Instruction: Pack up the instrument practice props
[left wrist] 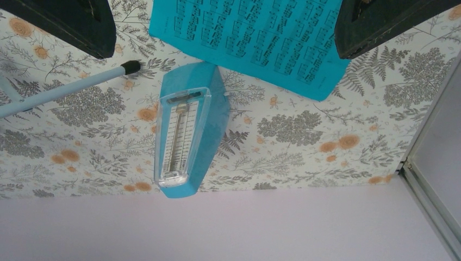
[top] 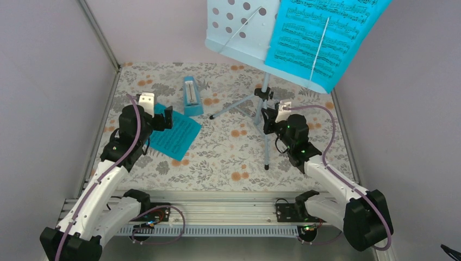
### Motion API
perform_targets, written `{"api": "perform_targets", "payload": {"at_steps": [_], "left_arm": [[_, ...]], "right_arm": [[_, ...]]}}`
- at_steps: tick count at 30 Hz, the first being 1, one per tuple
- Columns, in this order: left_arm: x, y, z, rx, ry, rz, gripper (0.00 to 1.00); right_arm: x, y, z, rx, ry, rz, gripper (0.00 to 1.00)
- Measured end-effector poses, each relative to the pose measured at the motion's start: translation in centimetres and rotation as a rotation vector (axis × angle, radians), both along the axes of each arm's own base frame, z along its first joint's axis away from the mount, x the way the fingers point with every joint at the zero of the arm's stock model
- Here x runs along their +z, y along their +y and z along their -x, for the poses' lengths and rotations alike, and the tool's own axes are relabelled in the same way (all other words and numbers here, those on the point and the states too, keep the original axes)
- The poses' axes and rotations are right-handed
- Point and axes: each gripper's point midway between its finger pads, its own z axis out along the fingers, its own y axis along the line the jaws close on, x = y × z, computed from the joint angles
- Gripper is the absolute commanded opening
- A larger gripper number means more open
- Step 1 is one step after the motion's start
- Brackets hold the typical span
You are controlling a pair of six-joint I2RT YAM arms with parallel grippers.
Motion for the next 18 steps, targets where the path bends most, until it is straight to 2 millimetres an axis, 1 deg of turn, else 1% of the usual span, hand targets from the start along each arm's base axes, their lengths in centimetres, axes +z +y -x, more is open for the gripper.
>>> {"api": "perform_targets", "payload": {"at_steps": [1, 2, 6, 8, 10, 11, 14, 16, 18], "left_arm": [[0.0, 0.0, 0.0, 0.000, 0.000, 0.000, 1.00], [0.0, 0.0, 0.0, 0.000, 0.000, 0.000, 1.00], [0.2, 0.2, 0.0, 0.008, -0.006, -0.002, 1.00], [0.4, 0.3, 0.2, 0.011, -0.013, -0.001, 1.00], [0.8, 0.3, 0.3, 0.012, -0.028, 0.003, 1.00], [0.9, 0.3, 0.4, 0.012, -0.035, 0.006, 1.00], [1.4, 0.1, 0.9, -0.003, -0.052, 0.027, 1.00], [2.0, -0.5, 1.4, -0.038, -0.068, 0.065, 0.99], [3.0, -1.4, 2.0, -0.089, -0.093, 0.114, 0.99]], "right_arm": [[0.0, 0.3, 0.0, 0.001, 0.000, -0.005, 0.05], [0.0, 0.4, 0.0, -0.001, -0.001, -0.008, 0.09], [0.1, 0.5, 0.1, -0.018, 0.003, -0.043, 0.43], [0.1, 0.3, 0.6, -0.027, 0.004, -0.069, 0.59], [0.7, -0.2, 1.2, -0.037, -0.010, -0.090, 0.73], [1.1, -0.4, 1.4, -0.042, -0.019, -0.104, 0.78], [3.0, -1.2, 2.3, -0.064, -0.066, -0.126, 0.88], [4.1, -1.8, 2.9, -0.077, -0.090, -0.138, 0.90], [4.5, -2.2, 3.5, -0.086, -0.095, -0.142, 0.90]]}}
